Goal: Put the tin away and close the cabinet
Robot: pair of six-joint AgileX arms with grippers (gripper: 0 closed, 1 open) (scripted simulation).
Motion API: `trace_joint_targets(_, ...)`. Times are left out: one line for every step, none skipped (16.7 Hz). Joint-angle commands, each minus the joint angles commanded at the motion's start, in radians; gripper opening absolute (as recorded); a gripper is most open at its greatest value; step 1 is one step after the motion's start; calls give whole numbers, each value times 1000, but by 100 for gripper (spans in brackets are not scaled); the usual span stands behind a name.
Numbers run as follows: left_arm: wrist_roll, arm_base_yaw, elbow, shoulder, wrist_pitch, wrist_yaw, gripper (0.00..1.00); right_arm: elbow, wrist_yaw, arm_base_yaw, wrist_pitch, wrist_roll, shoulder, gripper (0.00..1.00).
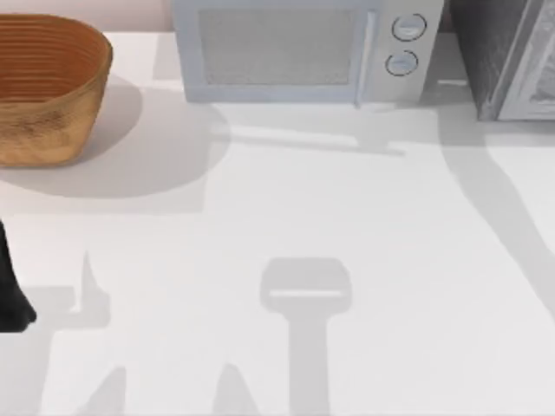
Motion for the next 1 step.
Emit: trace_joint_targets(0, 0, 0, 0, 0, 0, 100, 5, -5, -4, 4, 0, 3, 100)
